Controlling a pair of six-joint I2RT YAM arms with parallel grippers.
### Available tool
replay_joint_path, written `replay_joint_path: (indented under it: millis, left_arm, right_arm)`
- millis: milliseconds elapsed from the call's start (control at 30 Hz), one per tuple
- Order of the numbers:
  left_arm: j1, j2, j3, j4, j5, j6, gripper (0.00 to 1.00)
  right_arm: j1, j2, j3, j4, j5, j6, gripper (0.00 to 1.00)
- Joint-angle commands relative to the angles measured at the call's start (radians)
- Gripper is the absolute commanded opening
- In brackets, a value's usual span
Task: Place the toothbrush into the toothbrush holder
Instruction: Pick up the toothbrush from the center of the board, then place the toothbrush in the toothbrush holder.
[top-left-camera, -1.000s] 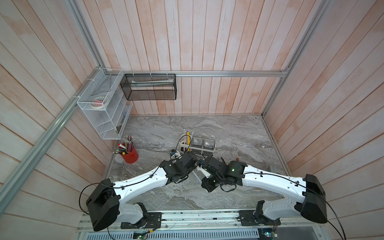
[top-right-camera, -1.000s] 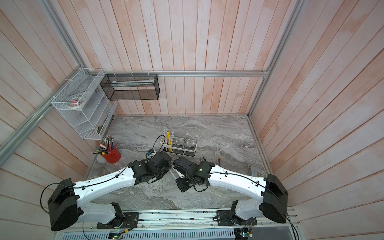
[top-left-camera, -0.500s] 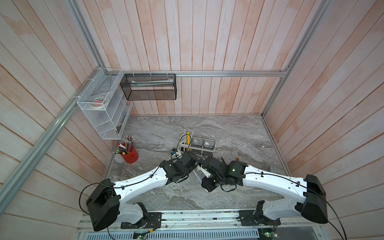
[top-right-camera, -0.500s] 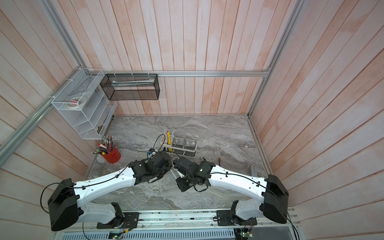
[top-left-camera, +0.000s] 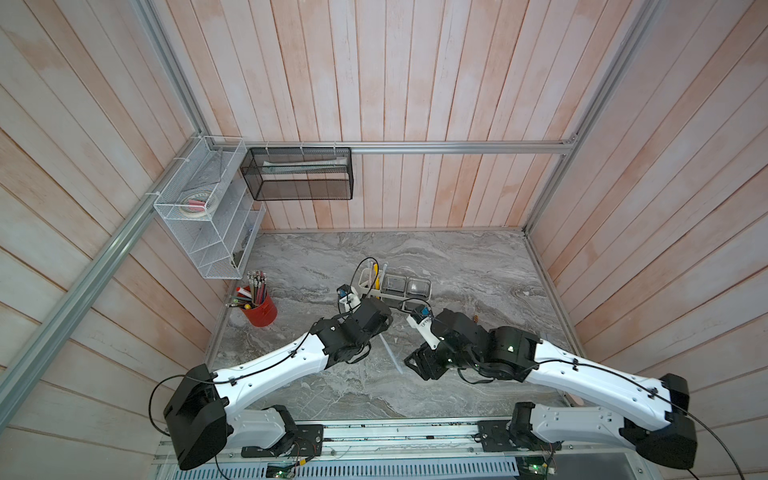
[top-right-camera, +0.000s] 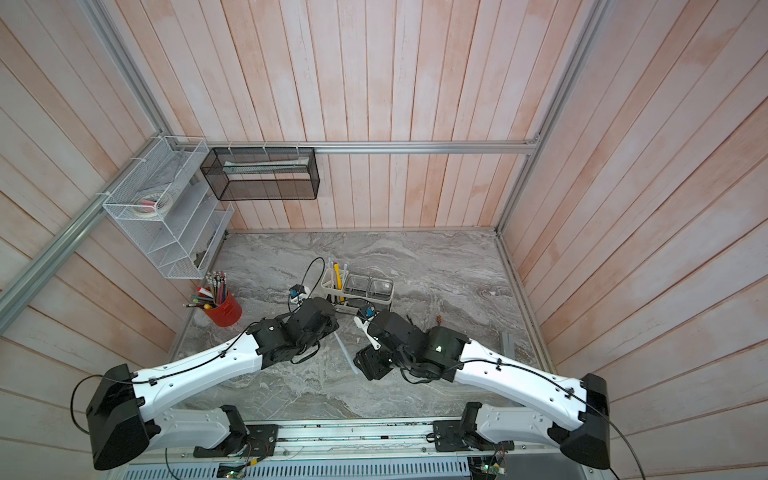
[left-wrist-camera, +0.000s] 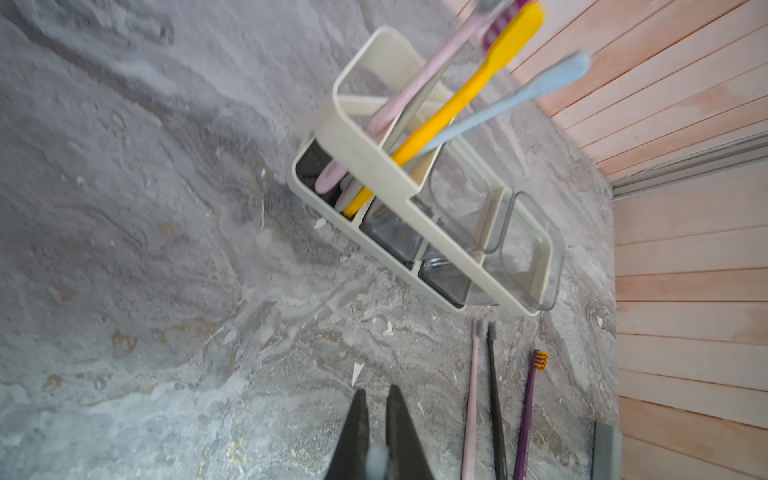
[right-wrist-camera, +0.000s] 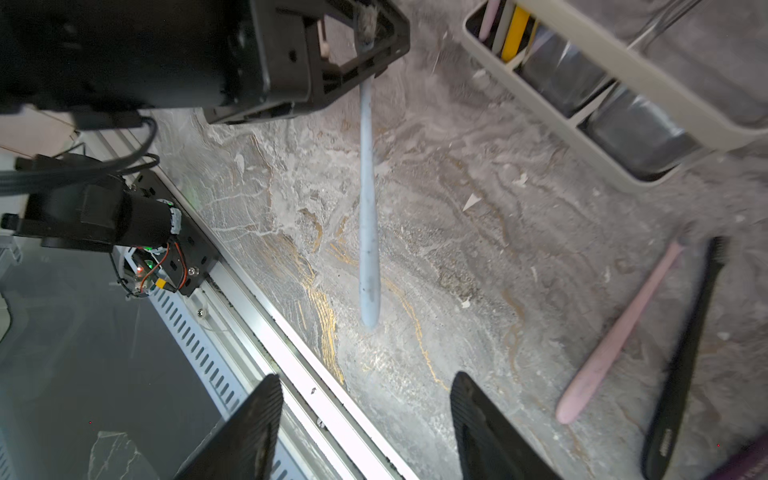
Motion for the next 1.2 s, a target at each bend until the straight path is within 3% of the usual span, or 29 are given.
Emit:
replay_joint_path:
  millis: [0,267,433,533,633,867,1167]
  left_arm:
    - [0.004,-0.070,0.065,0.027,-0.167,0.219,0.00]
    - [0.004,-0.206,0.021,0.429,-0.343,0.745,0.00]
    - [0.006,-0.184,-0.008,0.710,-0.368,1.098,0.00]
    - [0.020,-0.144,-0.018,0.834,-0.349,1.228,0.00]
    - [0.063,-0.106,-0.029,0.898,-0.321,1.266,0.00]
    - [0.183,-0.053,-0.053,0.944,-0.187,1.184,0.00]
    - [0.240,0.043,-0.131,1.152,-0.122,1.137,0.00]
  right_arm:
    - [-0.008,-0.078,-0.011,0.013,0.084,-0.018,0.68]
    - [-0.010,-0.204,-0.081,0.065,0.130,-0.020,0.81]
    - [-0.011,-0.239,-0.107,0.078,0.158,-0.023,0.95]
    - [-0.011,-0.251,-0.120,0.093,0.171,-0.029,0.98]
    - [-0.011,-0.256,-0.122,0.100,0.189,-0.038,0.98]
    - [-0.017,-0.285,-0.141,0.128,0.236,-0.072,0.98]
    - [-0.057,-0.297,-0.207,0.229,0.210,-0.116,0.98]
